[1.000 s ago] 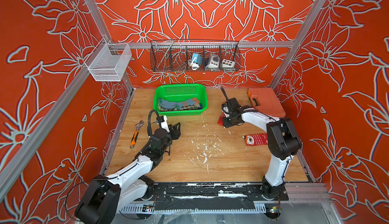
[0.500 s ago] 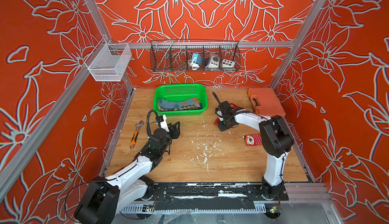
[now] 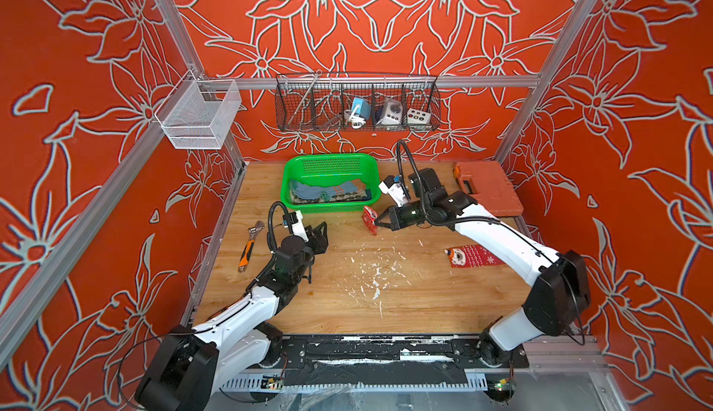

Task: Place the socks together as a pair
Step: Flatten out the sock at the center of the board.

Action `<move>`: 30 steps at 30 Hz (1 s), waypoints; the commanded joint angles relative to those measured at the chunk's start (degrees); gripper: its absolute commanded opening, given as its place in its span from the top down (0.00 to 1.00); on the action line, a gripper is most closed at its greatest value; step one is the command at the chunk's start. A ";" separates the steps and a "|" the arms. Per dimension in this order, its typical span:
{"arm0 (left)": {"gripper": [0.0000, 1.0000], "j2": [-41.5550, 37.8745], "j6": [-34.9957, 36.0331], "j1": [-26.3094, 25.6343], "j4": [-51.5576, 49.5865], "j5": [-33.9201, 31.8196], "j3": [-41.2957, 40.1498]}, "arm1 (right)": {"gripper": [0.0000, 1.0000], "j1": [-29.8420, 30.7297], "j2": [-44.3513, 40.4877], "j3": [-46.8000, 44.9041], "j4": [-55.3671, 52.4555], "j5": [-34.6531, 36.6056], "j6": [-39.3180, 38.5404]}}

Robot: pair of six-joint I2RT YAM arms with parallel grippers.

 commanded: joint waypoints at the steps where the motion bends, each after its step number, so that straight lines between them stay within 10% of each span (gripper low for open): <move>1: 0.44 -1.84 0.68 -0.06 0.79 -1.20 0.50 | 1.00 -4.30 -0.51 -6.04 5.07 -5.26 3.95; 12: 0.45 1.43 0.46 -0.06 1.13 0.41 1.34 | 1.00 -22.53 1.76 -27.43 19.50 -2.02 7.82; 16: 0.44 3.22 0.61 -0.06 0.99 1.65 2.26 | 0.75 -27.25 4.40 -30.42 21.54 -0.36 7.41; 22: 0.44 7.51 0.18 -0.02 1.23 6.05 4.38 | 0.54 -30.33 -2.71 -29.22 9.95 10.69 0.71; 30: 0.44 7.08 -1.59 -0.10 3.43 8.34 3.37 | 0.54 -30.25 -11.77 -31.02 -0.27 22.56 0.45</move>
